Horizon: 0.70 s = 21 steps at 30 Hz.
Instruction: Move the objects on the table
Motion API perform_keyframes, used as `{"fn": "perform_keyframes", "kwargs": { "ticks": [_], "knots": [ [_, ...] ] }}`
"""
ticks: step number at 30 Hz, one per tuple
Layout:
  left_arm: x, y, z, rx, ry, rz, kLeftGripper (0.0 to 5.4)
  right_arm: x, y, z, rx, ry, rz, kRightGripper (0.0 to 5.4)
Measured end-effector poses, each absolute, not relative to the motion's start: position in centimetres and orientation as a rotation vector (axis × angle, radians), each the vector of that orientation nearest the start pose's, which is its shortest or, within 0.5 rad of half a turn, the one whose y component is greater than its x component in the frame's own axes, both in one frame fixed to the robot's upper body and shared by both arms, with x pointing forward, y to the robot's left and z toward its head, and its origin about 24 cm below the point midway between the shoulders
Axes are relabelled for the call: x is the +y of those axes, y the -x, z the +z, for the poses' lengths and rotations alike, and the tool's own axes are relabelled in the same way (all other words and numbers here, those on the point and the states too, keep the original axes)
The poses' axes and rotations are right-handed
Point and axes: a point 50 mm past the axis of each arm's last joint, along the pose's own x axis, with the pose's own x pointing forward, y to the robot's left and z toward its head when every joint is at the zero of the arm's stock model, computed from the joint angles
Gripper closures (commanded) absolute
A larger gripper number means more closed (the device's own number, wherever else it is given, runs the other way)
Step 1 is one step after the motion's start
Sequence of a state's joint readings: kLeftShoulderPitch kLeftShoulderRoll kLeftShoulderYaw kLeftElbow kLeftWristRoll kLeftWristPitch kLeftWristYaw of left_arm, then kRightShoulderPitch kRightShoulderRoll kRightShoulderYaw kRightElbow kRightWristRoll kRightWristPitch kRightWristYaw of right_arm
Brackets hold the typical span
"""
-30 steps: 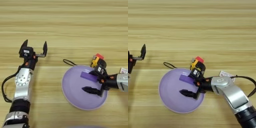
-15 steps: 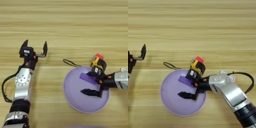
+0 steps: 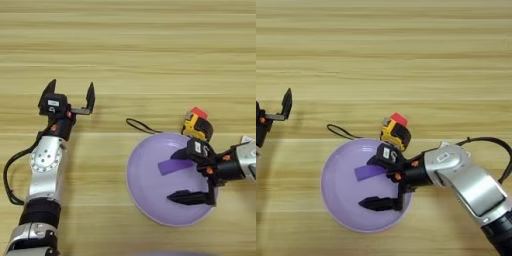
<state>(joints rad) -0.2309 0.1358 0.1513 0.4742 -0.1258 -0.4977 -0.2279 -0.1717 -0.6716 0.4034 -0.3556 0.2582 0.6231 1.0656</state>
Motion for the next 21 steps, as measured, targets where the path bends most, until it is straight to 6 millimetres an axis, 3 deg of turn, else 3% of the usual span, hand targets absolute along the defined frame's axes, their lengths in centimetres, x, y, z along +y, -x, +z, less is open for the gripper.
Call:
{"fn": "perform_keyframes", "kwargs": {
  "ticks": [21],
  "knots": [
    [19.5,-28.7,4.7,-0.266,-0.033,-0.082,0.00,-13.6,-21.8,6.6,0.563,0.319,1.413,0.02]
  ]
}}
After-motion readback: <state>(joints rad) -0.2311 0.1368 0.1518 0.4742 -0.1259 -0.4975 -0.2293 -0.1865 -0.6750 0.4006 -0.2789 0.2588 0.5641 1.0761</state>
